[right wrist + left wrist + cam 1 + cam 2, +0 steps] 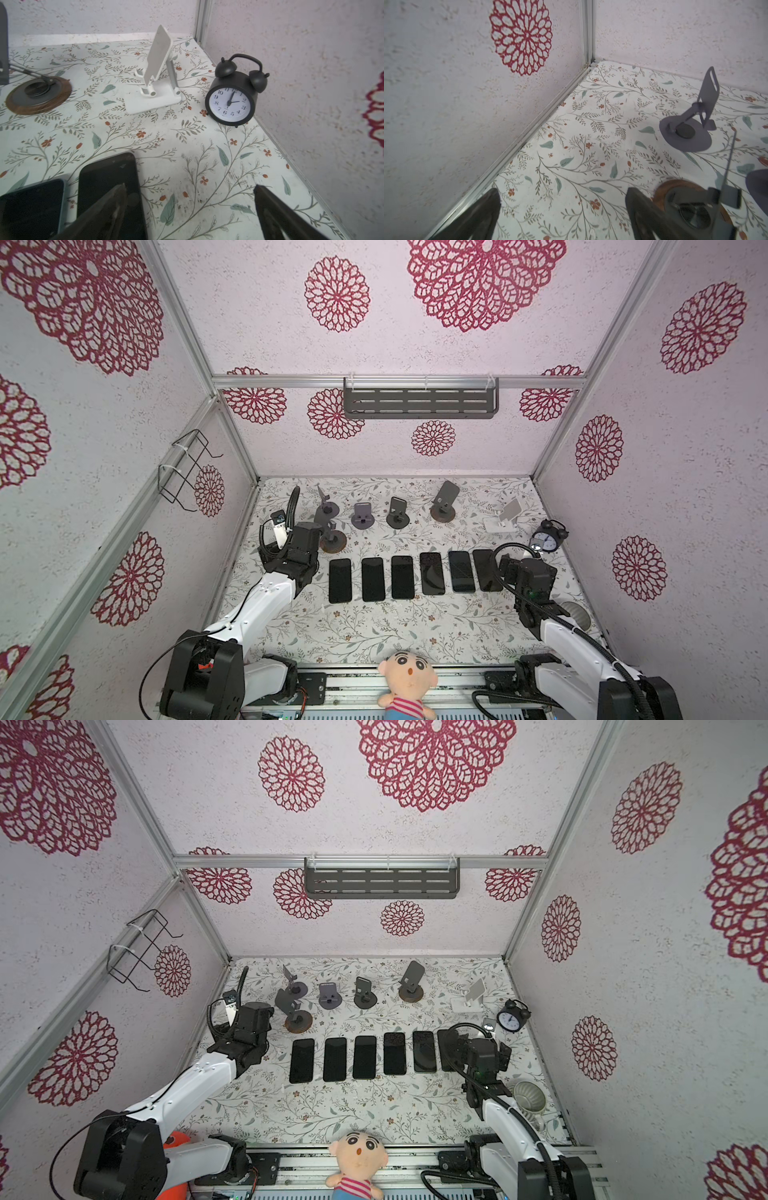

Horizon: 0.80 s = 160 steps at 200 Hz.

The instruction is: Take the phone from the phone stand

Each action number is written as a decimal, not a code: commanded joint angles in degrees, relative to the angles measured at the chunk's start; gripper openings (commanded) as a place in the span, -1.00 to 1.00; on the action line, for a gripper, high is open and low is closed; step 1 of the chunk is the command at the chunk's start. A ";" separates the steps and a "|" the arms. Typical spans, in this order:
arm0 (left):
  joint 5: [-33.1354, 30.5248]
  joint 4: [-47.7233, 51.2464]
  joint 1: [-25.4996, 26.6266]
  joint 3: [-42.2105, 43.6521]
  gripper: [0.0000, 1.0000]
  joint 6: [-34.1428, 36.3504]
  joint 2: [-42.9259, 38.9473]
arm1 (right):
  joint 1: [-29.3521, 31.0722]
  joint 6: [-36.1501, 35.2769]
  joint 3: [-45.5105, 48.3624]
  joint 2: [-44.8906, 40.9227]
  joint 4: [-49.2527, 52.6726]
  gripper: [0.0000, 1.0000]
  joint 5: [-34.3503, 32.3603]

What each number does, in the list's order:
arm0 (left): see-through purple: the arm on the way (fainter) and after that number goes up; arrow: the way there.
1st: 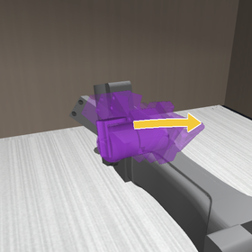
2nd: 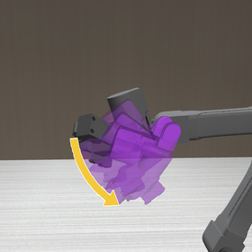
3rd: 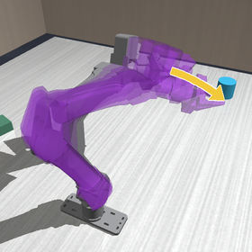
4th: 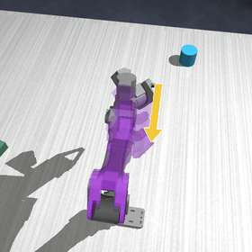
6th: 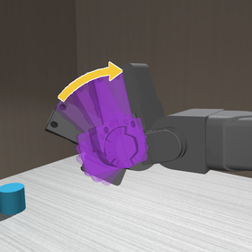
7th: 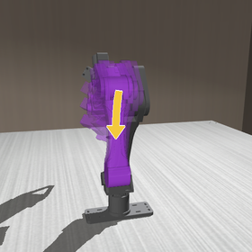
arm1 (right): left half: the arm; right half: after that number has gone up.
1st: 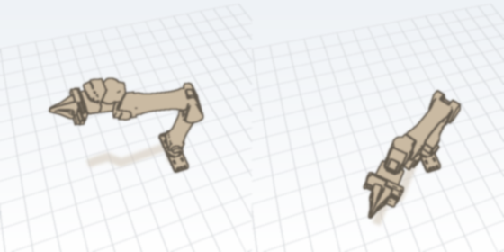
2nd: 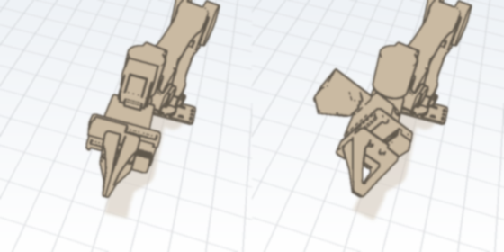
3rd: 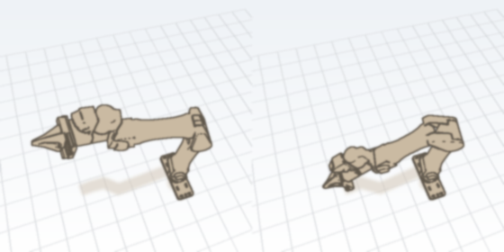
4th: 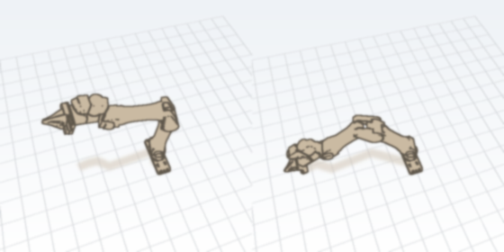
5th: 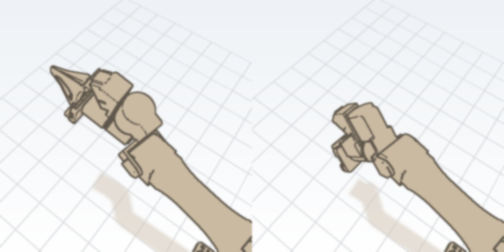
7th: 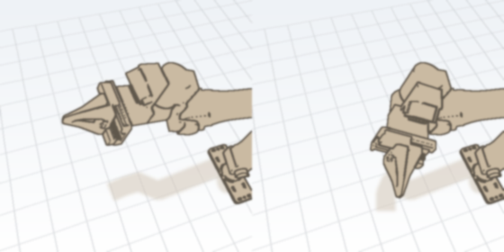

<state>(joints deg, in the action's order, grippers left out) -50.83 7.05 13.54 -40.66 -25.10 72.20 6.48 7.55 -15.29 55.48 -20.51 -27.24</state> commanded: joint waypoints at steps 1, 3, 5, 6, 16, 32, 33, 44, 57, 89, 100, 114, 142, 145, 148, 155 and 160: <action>3.32 -8.60 -1.85 0.94 0.95 6.40 1.41 | -0.43 -0.34 0.14 1.62 -10.10 0.98 -2.20; 3.25 -9.46 -1.85 1.11 0.95 7.04 1.55 | -0.46 -0.32 0.16 1.99 -10.52 0.98 -2.20; 3.25 -10.33 -1.85 1.29 0.95 7.67 1.65 | -0.49 -0.27 0.30 2.28 -10.98 0.98 -2.20; 3.22 -10.71 -1.85 1.38 0.95 7.90 1.68 | -0.50 -0.26 0.32 2.45 -11.18 0.98 -2.24; 3.41 -14.26 -2.00 2.22 0.95 10.21 2.10 | -0.51 -0.17 0.69 4.08 -13.42 0.98 -2.09; 4.27 -19.09 -2.95 3.22 0.95 12.73 3.19 | -0.64 0.15 1.14 6.92 -16.88 0.98 -1.98; 4.35 -19.31 -3.02 3.31 0.95 12.85 3.24 | -0.66 0.21 1.14 7.10 -17.13 0.98 -2.04; 5.24 -22.38 -3.88 3.90 0.95 14.14 4.65 | -0.73 0.44 1.31 9.00 -19.13 0.98 -2.10; 6.82 -25.20 -4.87 4.25 0.95 15.40 6.62 | -0.77 0.36 1.75 10.88 -22.11 0.98 -2.11; 10.57 -28.90 -5.63 2.92 0.95 18.84 12.80 | -0.95 -0.22 2.68 15.03 -29.44 0.98 -2.46; 10.34 -30.56 -5.64 2.92 0.95 19.61 14.40 | -0.99 -0.19 2.59 15.99 -30.77 0.98 -2.47; 9.37 -32.21 -5.63 3.11 0.95 20.50 15.79 | -1.02 -0.08 2.83 17.26 -33.78 0.98 -2.81; 11.02 -34.82 -5.72 3.41 0.95 23.33 17.39 | -1.03 -1.13 1.99 20.43 -37.51 0.98 -3.28; 11.19 -34.82 -5.72 3.32 0.95 23.49 17.55 | -1.03 -1.34 1.71 20.81 -37.73 0.98 -3.61; 11.29 -34.89 -5.72 3.31 0.95 23.74 17.72 | -1.03 -1.56 1.63 20.94 -37.90 0.98 -3.80; 11.40 -35.88 -5.74 3.44 0.95 24.45 18.13 | -1.03 -2.35 1.61 21.80 -39.36 0.98 -4.23; 11.41 -36.58 -5.72 3.56 0.95 25.01 18.37 | -1.06 -2.82 1.72 22.48 -40.82 0.98 -4.41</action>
<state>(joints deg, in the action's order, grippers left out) -40.86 -24.27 8.08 -37.21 -4.47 89.30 5.76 7.09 -12.51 76.14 -53.25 -28.97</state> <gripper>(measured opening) 0.974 0.989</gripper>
